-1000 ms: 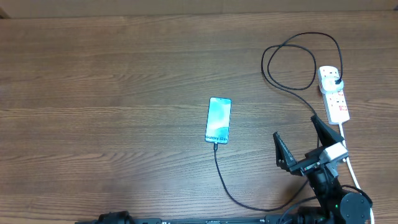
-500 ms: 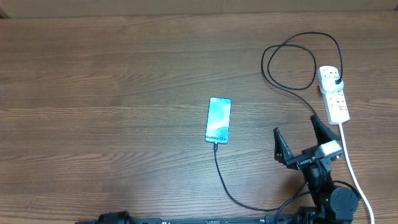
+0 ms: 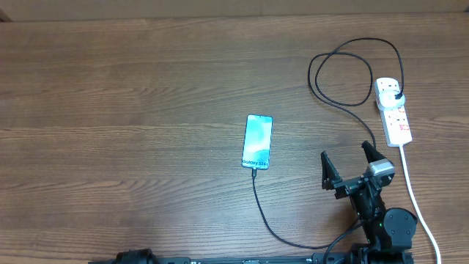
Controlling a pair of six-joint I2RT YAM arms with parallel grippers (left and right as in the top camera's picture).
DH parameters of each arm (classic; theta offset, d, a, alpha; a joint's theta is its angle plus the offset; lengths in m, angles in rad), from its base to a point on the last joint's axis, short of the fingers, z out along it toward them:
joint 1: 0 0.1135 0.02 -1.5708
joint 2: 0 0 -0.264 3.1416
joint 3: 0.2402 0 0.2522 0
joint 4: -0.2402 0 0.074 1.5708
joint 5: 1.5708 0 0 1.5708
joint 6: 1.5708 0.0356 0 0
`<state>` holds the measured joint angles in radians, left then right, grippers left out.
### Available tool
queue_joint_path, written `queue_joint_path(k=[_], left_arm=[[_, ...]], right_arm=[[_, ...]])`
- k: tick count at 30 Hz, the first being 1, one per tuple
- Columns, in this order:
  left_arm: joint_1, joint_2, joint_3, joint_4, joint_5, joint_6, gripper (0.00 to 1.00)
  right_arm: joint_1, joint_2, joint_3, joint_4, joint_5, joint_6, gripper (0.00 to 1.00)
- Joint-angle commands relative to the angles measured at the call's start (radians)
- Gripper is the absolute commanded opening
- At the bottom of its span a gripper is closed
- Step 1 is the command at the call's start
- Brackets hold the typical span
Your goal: Plug charger to phone and switch on socket
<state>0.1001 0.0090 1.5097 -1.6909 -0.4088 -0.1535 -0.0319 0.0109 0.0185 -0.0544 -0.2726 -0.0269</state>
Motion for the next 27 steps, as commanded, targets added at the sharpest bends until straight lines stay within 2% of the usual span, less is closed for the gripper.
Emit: queue_joint_path(k=[1,27], left_arm=[[0.007,-0.004,-0.002,0.002,-0.010,0.008,1.00],[0.007,-0.004,-0.002,0.002,-0.010,0.008,1.00]], right_arm=[[0.005,-0.008,-0.011,-0.008,0.054,-0.034,1.00],[0.003,-0.008,-0.011,-0.011,0.081,-0.026,1.00]])
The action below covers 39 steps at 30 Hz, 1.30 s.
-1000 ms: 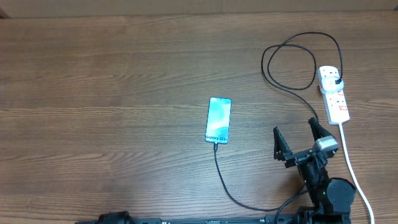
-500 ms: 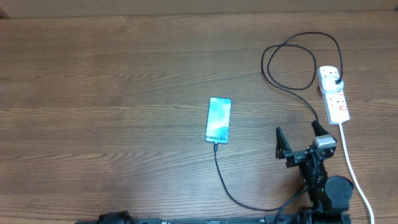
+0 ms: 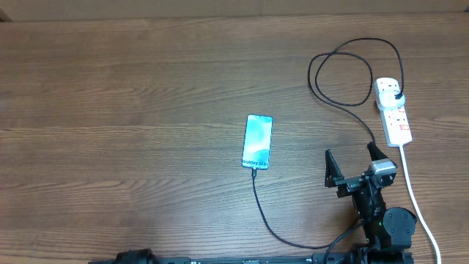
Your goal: Plug charger to phone and switch on socket
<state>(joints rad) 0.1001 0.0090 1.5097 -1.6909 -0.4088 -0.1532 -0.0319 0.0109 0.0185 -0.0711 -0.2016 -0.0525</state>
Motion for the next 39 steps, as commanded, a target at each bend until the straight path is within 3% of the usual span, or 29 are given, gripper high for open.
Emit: queue_joint_path(k=[1,3,6,12,16,22,32,39], left_arm=[[0.007,-0.004,-0.002,0.002,-0.010,0.009,1.00],[0.006,-0.004,-0.003,0.016,-0.024,0.018,1.00],[-0.041,-0.004,-0.053,0.163,0.147,0.016,1.00],[-0.076,-0.004,-0.414,0.441,0.191,0.019,1.00],[-0.061,-0.005,-0.785,0.774,0.313,0.020,1.00],[-0.015,-0.005,-1.149,1.149,0.455,0.020,1.00],[-0.015,-0.005,-1.434,1.466,0.464,0.026,1.00],[-0.064,-0.005,-1.493,1.595,0.476,0.132,1.00]], right_arm=[[0.003,-0.008,-0.011,0.005,0.010,-0.001,1.00],[0.003,-0.008,-0.011,0.005,0.010,-0.001,1.00],[0.003,-0.008,-0.011,0.005,0.010,-0.001,1.00],[0.003,-0.008,-0.011,0.005,0.010,-0.001,1.00],[0.003,-0.008,-0.011,0.005,0.010,-0.001,1.00],[0.003,-0.008,-0.011,0.005,0.010,-0.001,1.00],[0.003,-0.008,-0.011,0.005,0.010,-0.001,1.00],[0.003,-0.008,-0.011,0.005,0.010,-0.001,1.00]])
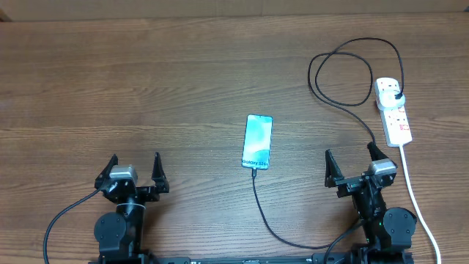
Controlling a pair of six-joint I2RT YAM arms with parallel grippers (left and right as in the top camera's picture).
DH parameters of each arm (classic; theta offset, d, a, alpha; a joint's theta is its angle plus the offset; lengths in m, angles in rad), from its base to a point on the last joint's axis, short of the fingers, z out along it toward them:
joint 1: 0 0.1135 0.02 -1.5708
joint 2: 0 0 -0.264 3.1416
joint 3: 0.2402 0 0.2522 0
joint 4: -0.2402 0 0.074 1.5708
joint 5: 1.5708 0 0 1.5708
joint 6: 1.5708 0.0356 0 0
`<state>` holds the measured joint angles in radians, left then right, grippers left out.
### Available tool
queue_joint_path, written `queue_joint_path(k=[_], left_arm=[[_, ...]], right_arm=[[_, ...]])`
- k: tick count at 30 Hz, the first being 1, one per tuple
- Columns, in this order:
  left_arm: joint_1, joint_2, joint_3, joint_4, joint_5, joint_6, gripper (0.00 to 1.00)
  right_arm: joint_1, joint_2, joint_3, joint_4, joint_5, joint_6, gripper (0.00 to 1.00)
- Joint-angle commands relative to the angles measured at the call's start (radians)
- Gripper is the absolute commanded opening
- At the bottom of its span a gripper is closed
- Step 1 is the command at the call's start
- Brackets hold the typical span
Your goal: Plug charger to phone and switch on socket
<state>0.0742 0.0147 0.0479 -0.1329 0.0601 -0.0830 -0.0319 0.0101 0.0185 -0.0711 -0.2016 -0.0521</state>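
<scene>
A phone with a lit blue screen lies at the table's middle. The black charger cable is plugged into its near end and runs toward the front edge. A white socket strip lies at the right, a black plug seated in its far outlet and a looped cable beside it. My left gripper stands open at the front left, well left of the phone. My right gripper stands open at the front right, below the strip. Neither holds anything.
The strip's white lead runs down the right side past my right arm toward the front edge. The wooden table stretches bare to the left and back.
My left arm has come into view at the front left with its gripper open. The right gripper, phone, cable and socket strip stay where they were.
At first only my right gripper showed, open below the strip, with the cable plugged into the phone. It then stood slightly further right. Now the left gripper is also in view, open at the front left.
</scene>
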Motion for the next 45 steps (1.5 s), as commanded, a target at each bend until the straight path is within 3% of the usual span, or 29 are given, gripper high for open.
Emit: queue_joint_path(k=[1,10,45], left_arm=[[-0.052,-0.011,-0.044,0.062,0.008,0.061,1.00],[-0.100,-0.011,-0.043,0.059,0.019,0.111,1.00],[-0.100,-0.010,-0.043,0.060,0.011,0.106,1.00]], right_arm=[[0.003,-0.007,-0.011,0.005,0.010,-0.001,1.00],[0.003,-0.007,-0.011,0.005,0.010,-0.001,1.00],[0.003,-0.007,-0.011,0.005,0.010,-0.001,1.00]])
